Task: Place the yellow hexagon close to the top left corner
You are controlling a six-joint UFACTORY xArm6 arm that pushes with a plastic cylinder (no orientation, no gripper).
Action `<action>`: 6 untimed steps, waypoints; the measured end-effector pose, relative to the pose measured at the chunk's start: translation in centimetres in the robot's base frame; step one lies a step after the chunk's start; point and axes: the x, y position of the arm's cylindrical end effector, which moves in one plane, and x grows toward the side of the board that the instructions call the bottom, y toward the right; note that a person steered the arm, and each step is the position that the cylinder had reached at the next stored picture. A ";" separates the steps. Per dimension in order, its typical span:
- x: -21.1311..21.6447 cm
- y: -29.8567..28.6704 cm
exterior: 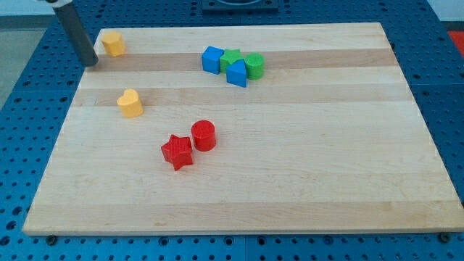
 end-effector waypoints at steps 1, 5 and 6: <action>-1.0 2.3; 5.1 3.4; 15.5 4.0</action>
